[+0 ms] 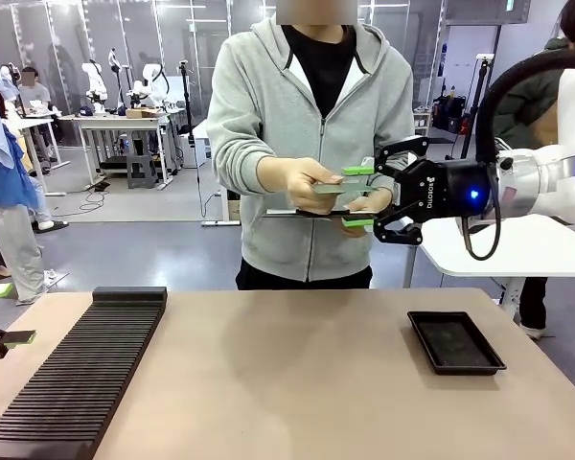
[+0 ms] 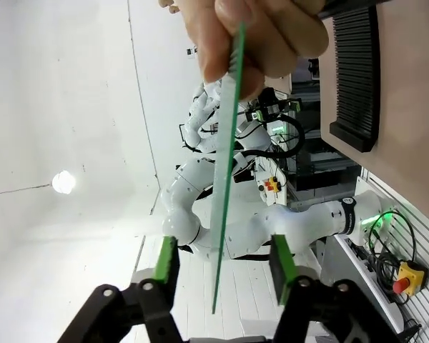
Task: Inspect the PCB.
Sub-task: Pick up the Blank PCB that the human is holding.
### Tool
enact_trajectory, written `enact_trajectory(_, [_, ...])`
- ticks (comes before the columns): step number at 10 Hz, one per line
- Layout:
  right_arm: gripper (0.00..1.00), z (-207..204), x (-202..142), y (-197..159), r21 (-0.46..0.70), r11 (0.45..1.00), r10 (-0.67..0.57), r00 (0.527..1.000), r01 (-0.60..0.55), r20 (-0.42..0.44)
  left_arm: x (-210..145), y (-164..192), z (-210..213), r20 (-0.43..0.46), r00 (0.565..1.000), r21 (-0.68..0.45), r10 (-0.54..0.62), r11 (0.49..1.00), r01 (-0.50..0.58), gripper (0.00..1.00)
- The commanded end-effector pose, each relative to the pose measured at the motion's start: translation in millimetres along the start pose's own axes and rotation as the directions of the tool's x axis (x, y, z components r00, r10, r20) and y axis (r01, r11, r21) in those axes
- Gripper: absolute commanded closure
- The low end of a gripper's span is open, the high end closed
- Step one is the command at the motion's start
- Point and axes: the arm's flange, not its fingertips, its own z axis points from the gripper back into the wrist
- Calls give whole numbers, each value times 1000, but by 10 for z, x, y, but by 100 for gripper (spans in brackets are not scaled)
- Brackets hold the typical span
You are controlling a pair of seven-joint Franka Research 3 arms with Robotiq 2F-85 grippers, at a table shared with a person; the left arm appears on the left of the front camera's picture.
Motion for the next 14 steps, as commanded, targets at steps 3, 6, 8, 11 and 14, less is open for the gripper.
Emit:
enact_trajectory(3, [80,19,30,64,43,997,-66,998,66,-2,-4,0,7,0,1000,1,0,1000,0,0])
enact_trajectory(6, [100,-4,16,89,47,996,-80,997,79,14,-4,0,7,0,1000,1,0,1000,0,0])
enact_trajectory(8, [100,-3,26,97,51,995,-82,996,81,22,-4,0,7,0,1000,1,0,1000,0,0])
enact_trajectory(11, [100,16,70,35,36,995,-98,995,98,11,-4,0,7,0,1000,1,0,1000,0,0])
enact_trajectory(14, [100,50,21,18,28,998,-61,998,61,11,-4,0,7,0,1000,1,0,1000,0,0])
